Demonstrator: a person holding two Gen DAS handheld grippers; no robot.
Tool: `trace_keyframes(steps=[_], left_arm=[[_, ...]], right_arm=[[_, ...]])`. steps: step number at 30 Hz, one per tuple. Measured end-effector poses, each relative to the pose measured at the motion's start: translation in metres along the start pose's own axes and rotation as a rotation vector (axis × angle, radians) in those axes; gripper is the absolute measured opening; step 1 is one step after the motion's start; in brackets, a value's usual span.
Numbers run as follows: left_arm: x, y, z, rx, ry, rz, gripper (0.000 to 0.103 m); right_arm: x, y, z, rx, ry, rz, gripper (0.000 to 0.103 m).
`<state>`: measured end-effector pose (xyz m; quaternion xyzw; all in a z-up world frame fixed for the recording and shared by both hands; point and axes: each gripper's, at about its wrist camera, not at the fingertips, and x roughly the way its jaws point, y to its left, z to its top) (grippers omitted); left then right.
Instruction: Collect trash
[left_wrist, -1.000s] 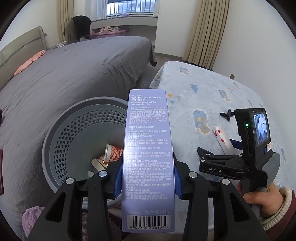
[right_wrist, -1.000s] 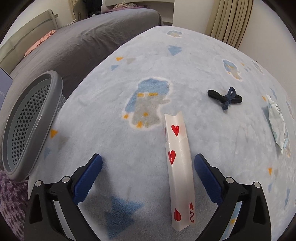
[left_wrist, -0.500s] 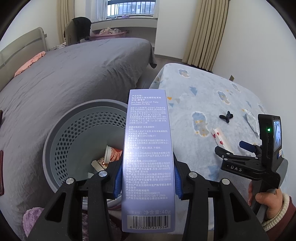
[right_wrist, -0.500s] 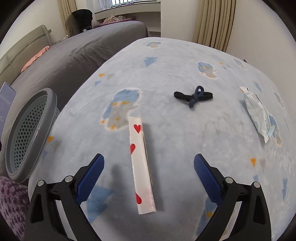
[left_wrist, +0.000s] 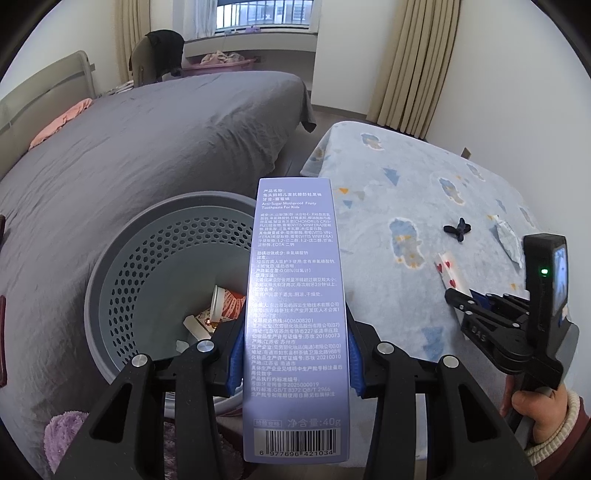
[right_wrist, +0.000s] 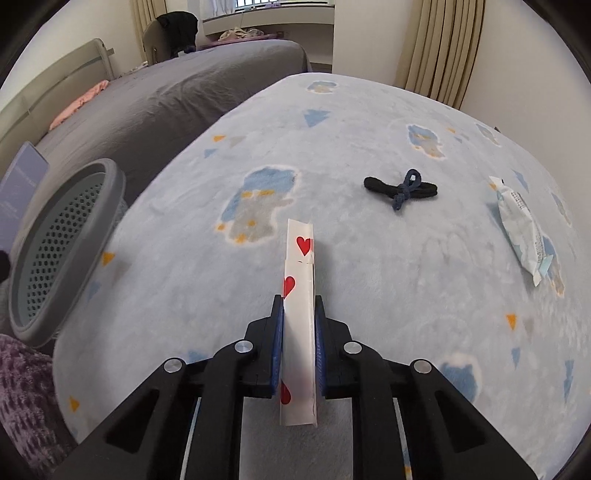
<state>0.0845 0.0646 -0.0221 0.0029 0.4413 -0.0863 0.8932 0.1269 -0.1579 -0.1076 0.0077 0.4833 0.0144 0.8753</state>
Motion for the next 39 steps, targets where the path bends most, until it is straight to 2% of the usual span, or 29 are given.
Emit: trace_keyframes(steps=[5,9,14,20,29,37,39], left_arm=[[0.005,0.01,-0.004,-0.01,0.011,0.01,0.043],[0.008,0.025,-0.009,-0.013,0.019,0.034,0.043],[0.012,0.056,-0.013,-0.033,0.029,0.084,0.043],[0.015,0.098,-0.01,-0.075,0.026,0.145,0.043],[0.028,0.133,-0.006,-0.129,0.028,0.184,0.043],[0.037,0.146,-0.008,-0.155,0.044,0.19,0.043],[0.037,0.147,-0.008,-0.157,0.043,0.193,0.048]], right_arm=[[-0.019,0.008,-0.001,0.023,-0.03,0.041,0.015],[-0.034,0.033,0.005,0.005,-0.057,0.105,0.015],[-0.044,0.087,0.022,-0.064,-0.084,0.217,0.015],[-0.034,0.149,0.045,-0.136,-0.077,0.321,0.015],[-0.006,0.2,0.065,-0.184,-0.033,0.368,0.015],[0.007,0.214,0.068,-0.207,-0.014,0.36,0.015],[0.009,0.214,0.069,-0.206,-0.013,0.361,0.015]])
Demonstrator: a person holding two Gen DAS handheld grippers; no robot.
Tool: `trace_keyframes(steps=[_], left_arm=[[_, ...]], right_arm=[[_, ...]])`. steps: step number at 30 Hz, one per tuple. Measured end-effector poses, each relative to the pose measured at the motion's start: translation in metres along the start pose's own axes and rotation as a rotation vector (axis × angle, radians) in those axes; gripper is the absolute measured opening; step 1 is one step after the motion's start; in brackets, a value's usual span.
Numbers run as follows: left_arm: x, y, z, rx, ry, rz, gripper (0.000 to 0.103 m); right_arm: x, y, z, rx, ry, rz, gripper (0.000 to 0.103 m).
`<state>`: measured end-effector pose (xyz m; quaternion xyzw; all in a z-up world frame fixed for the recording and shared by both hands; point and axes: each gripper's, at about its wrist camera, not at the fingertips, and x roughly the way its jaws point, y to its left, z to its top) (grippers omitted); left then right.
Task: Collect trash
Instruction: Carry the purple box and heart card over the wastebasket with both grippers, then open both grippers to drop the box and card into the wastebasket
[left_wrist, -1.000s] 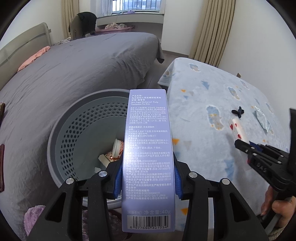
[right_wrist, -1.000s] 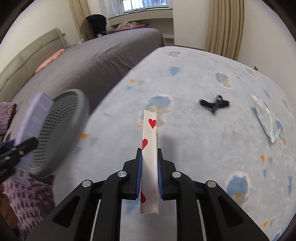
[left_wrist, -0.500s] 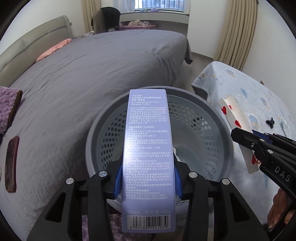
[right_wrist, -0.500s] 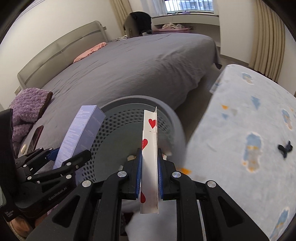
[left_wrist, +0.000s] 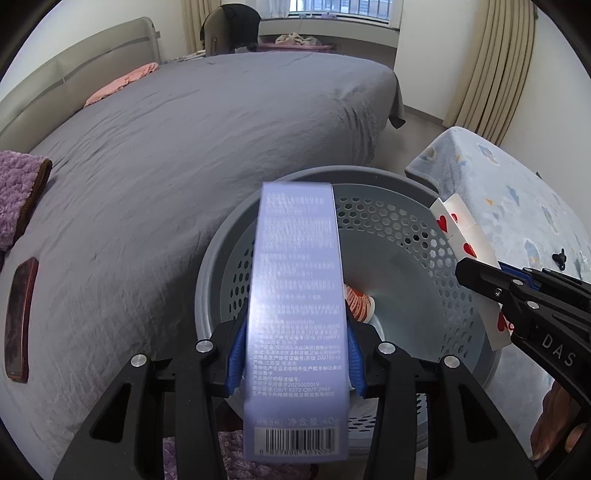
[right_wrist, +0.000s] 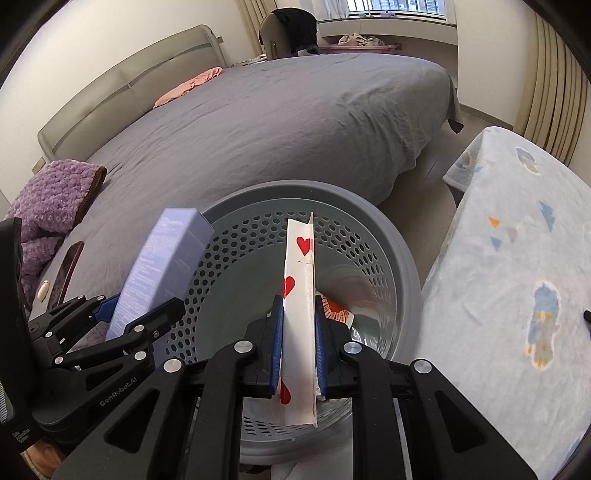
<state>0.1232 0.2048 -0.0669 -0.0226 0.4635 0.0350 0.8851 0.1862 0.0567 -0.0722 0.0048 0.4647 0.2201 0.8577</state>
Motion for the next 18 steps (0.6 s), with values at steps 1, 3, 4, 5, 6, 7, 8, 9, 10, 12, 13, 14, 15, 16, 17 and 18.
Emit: trace_keyframes(steps=[1,3,4,5,6,7,8,9,10,12,13,14,15,16,17,18], left_arm=[[0.001,-0.001,0.001,-0.003,-0.003,0.001,0.056],[-0.001,-0.001,0.002,-0.007,-0.013,0.005,0.061],[-0.002,-0.001,0.001,-0.007,-0.017,0.005,0.062],[-0.003,-0.001,0.001,-0.006,-0.018,0.005,0.062],[-0.003,-0.001,0.001,-0.007,-0.018,0.006,0.063],[-0.004,-0.001,0.001,-0.007,-0.019,0.007,0.065],[-0.004,-0.001,0.001,-0.007,-0.019,0.008,0.065],[-0.005,-0.001,0.0,-0.008,-0.02,0.008,0.065],[-0.005,-0.001,0.0,-0.008,-0.019,0.007,0.065],[-0.005,-0.001,0.0,-0.008,-0.017,0.008,0.065],[-0.005,0.0,0.0,-0.009,-0.018,0.009,0.065],[-0.006,0.0,0.0,-0.009,-0.018,0.009,0.065],[-0.007,0.0,0.0,-0.009,-0.019,0.011,0.066],[-0.007,-0.001,0.0,-0.01,-0.02,0.012,0.067],[-0.008,-0.001,0.0,-0.011,-0.021,0.013,0.067],[-0.008,-0.001,-0.001,-0.012,-0.022,0.013,0.067]], right_arm=[[-0.001,-0.001,0.0,0.001,-0.002,0.005,0.015],[-0.002,-0.002,0.0,0.003,-0.007,0.007,0.027],[-0.004,-0.002,0.0,0.001,-0.015,0.0,0.029],[-0.005,-0.001,-0.001,-0.001,-0.02,-0.004,0.03],[-0.005,-0.001,-0.001,-0.003,-0.02,-0.005,0.03],[-0.006,0.0,-0.002,-0.004,-0.02,-0.007,0.03],[-0.007,0.0,-0.002,-0.005,-0.022,-0.009,0.03],[-0.007,0.0,-0.003,-0.006,-0.024,-0.01,0.03],[-0.008,0.0,-0.003,-0.005,-0.026,-0.008,0.03],[-0.009,0.0,-0.004,-0.003,-0.029,-0.007,0.03],[-0.009,0.0,-0.004,-0.001,-0.029,-0.006,0.03],[-0.01,0.0,-0.004,0.0,-0.029,-0.006,0.03],[-0.01,0.0,-0.004,0.0,-0.03,-0.007,0.03],[-0.011,0.0,-0.004,0.001,-0.031,-0.008,0.03],[-0.011,0.0,-0.005,0.003,-0.032,-0.008,0.03],[-0.012,-0.001,-0.005,0.004,-0.031,-0.007,0.03]])
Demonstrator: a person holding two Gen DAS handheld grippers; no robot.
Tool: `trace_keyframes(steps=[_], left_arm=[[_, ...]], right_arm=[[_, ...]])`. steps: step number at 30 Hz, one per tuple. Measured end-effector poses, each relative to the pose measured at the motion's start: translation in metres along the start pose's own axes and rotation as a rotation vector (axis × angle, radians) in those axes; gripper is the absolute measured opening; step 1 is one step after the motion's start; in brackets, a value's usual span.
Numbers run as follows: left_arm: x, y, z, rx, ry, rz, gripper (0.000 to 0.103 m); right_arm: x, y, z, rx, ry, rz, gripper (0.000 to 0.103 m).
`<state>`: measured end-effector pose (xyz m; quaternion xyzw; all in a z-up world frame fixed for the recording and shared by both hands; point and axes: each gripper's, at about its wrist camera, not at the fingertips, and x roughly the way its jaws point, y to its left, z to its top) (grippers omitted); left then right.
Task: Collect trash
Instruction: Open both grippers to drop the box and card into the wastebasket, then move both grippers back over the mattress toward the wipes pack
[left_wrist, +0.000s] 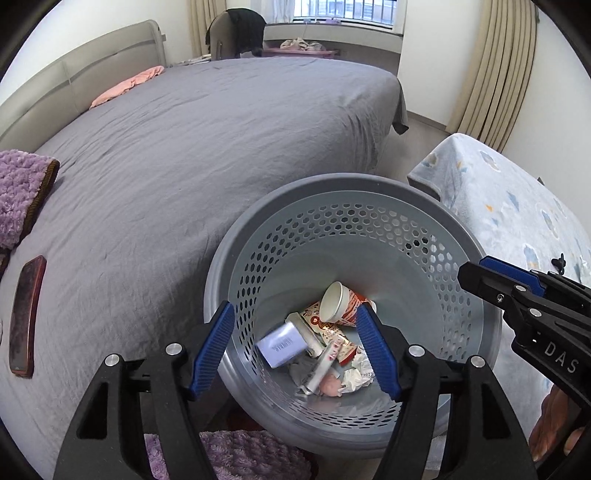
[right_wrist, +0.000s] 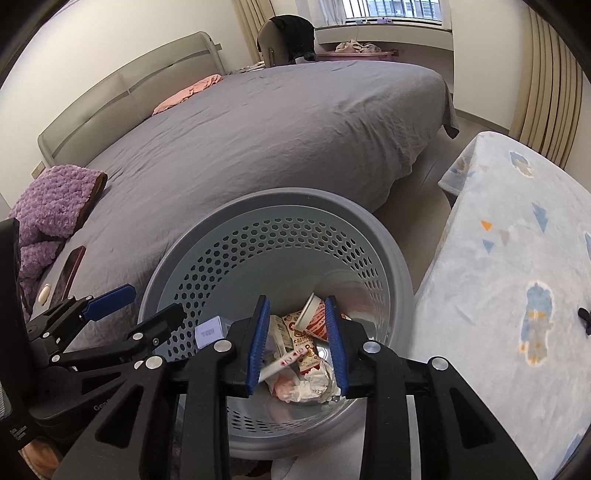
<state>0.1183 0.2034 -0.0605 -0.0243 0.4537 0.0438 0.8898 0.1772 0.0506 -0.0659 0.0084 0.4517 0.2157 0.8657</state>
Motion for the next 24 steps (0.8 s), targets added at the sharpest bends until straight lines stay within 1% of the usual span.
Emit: trace_keyframes(steps=[3,11,13,15,18,24], left_arm=[[-0.001,0.001,0.0,0.0,-0.001,0.0,0.067],[-0.012,-0.002,-0.002,0.006,-0.02,0.002,0.074],[-0.016,-0.004,-0.002,0.009,-0.026,0.001,0.076],[-0.019,-0.007,-0.002,0.012,-0.03,-0.003,0.078],[-0.025,-0.013,-0.002,0.02,-0.038,-0.011,0.08],[-0.036,-0.034,-0.002,0.055,-0.052,-0.035,0.082]], right_arm=[[-0.002,-0.001,-0.001,0.005,0.0,0.0,0.03],[-0.012,-0.004,-0.006,0.018,-0.01,-0.007,0.03],[-0.016,-0.006,-0.008,0.022,-0.014,-0.012,0.031],[-0.021,-0.009,-0.01,0.031,-0.022,-0.018,0.035],[-0.03,-0.015,-0.015,0.044,-0.035,-0.028,0.036],[-0.057,-0.043,-0.031,0.091,-0.062,-0.073,0.041]])
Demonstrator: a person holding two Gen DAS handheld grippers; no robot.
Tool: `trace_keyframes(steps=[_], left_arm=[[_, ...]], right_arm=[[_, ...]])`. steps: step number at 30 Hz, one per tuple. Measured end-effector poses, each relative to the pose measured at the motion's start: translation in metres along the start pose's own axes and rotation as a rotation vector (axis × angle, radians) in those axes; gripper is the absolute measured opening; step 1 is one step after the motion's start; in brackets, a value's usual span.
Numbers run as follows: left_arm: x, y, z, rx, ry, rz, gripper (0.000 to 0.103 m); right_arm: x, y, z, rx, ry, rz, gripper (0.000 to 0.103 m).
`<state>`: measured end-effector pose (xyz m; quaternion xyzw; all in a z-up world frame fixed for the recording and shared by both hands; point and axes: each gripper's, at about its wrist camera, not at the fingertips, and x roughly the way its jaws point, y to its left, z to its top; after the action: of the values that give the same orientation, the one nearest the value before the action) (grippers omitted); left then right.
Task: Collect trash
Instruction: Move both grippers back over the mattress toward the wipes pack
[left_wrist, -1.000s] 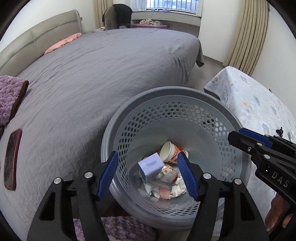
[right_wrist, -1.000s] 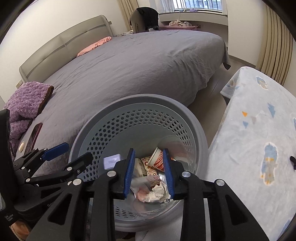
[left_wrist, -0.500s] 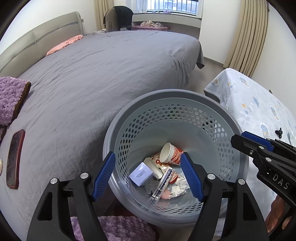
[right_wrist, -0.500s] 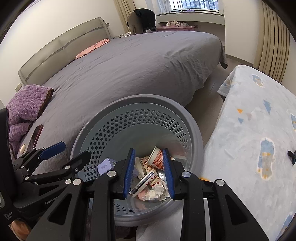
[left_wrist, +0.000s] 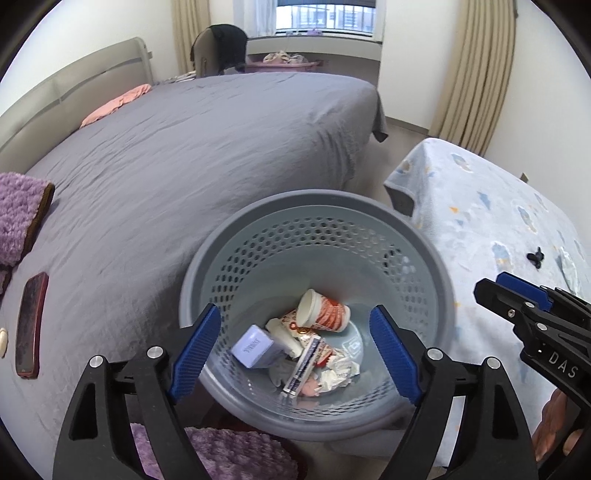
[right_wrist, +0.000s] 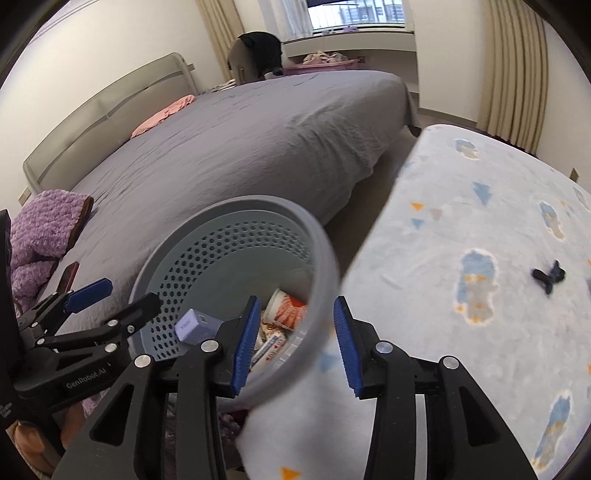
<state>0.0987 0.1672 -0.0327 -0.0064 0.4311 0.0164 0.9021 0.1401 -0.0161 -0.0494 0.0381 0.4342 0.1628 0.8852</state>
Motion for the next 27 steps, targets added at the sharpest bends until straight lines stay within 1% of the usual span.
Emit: trace_keyframes(steps=[3,9,14,19,23,27], left_arm=[[-0.005,-0.016,0.001,0.019,-0.005,-0.019,0.083],[-0.011,-0.054,0.004,0.059,-0.008,-0.072,0.086],[-0.013,-0.086,0.009,0.091,-0.016,-0.108,0.087],[-0.01,-0.116,0.014,0.114,-0.013,-0.14,0.088],[-0.005,-0.145,0.02,0.142,-0.007,-0.162,0.088],[0.0,-0.175,0.026,0.171,-0.012,-0.184,0.088]], right_arm=[[-0.015,-0.022,-0.007,0.027,-0.011,-0.035,0.043],[-0.048,-0.08,-0.022,0.096,-0.029,-0.11,0.046],[-0.08,-0.137,-0.03,0.158,-0.056,-0.194,0.048],[-0.107,-0.196,-0.035,0.215,-0.079,-0.284,0.053],[-0.121,-0.242,-0.038,0.264,-0.082,-0.35,0.054],[-0.125,-0.281,-0.039,0.305,-0.08,-0.395,0.058]])
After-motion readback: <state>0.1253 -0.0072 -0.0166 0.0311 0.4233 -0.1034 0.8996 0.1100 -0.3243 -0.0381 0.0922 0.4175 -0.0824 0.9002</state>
